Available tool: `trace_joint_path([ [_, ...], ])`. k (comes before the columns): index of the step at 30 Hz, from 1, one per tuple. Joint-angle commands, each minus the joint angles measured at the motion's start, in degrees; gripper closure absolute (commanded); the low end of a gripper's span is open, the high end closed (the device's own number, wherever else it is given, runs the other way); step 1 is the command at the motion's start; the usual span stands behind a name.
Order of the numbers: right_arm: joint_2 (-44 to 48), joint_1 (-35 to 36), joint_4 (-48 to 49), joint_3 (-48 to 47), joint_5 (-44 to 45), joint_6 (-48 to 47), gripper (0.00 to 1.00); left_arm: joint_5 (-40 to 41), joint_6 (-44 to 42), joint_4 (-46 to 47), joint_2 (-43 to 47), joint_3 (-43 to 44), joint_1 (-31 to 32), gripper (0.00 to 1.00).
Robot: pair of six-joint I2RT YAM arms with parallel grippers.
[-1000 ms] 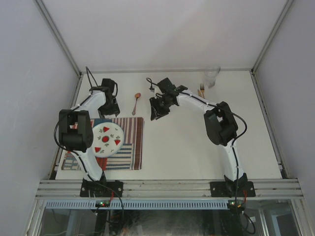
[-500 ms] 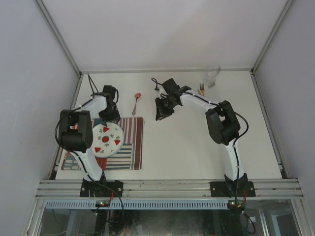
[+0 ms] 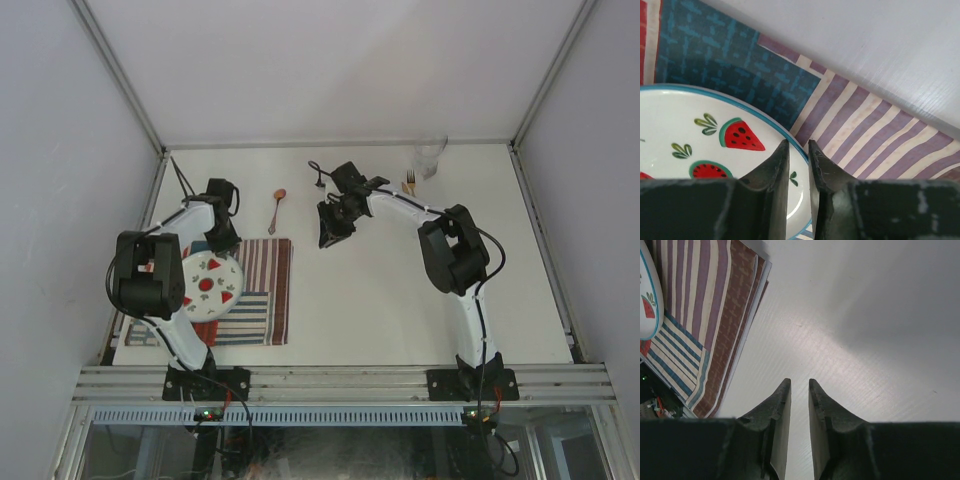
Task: Set the dinner table for one person
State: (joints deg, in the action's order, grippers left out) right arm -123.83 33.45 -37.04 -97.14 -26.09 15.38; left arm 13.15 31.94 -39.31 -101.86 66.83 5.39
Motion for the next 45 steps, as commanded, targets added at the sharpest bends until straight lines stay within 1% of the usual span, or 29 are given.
trace_joint_path([
  [1,3.5,0.2,2.1,0.2,-1.6,-0.8,0.8,2.8,-0.7,-3.5,1.4,-1.9,-0.3,0.82],
  [5,3.6,0.2,2.3,0.3,-1.6,-0.7,0.81,1.9,-0.7,-3.0,1.8,-1.8,-0.3,0.8],
  [7,3.5,0.1,2.3,0.5,-1.4,-0.8,0.81,0.6,-0.7,-2.6,1.9,-1.5,-0.2,0.74],
  [8,3.5,0.0,2.3,0.6,-1.4,-0.7,0.82,-0.1,-0.8,-2.2,2.2,-1.4,-0.1,0.73],
  [9,3.6,0.0,2.4,0.8,-1.4,-0.7,0.82,-0.4,-0.6,-1.9,2.3,-1.2,0.1,0.74],
  [13,3.5,-0.2,2.6,1.0,-1.4,-0.8,0.82,-0.4,1.0,-2.4,1.5,0.4,1.8,0.93],
  [17,3.6,-0.4,2.6,0.9,-1.6,-0.8,0.83,0.0,2.5,-3.4,0.4,2.0,4.6,0.99],
  [24,3.5,-0.6,2.5,0.9,-1.8,-0.8,0.84,-0.8,5.1,-4.9,0.0,2.6,7.5,1.0],
  [30,3.4,-0.7,2.7,1.1,-1.9,-0.9,0.84,0.5,6.2,-7.2,3.9,1.0,9.0,1.0],
  [32,3.2,-0.7,2.8,1.1,-2.2,-0.7,0.85,0.2,8.3,-8.1,4.8,0.5,9.0,1.0],
  [38,3.0,-0.6,3.3,1.3,-2.7,-0.5,0.86,0.0,10.7,-9.1,7.6,-2.8,10.4,1.0],
  [45,3.1,-0.4,4.2,2.6,-2.9,-0.4,0.87,0.4,11.5,-9.5,9.2,-6.6,11.9,1.0],
])
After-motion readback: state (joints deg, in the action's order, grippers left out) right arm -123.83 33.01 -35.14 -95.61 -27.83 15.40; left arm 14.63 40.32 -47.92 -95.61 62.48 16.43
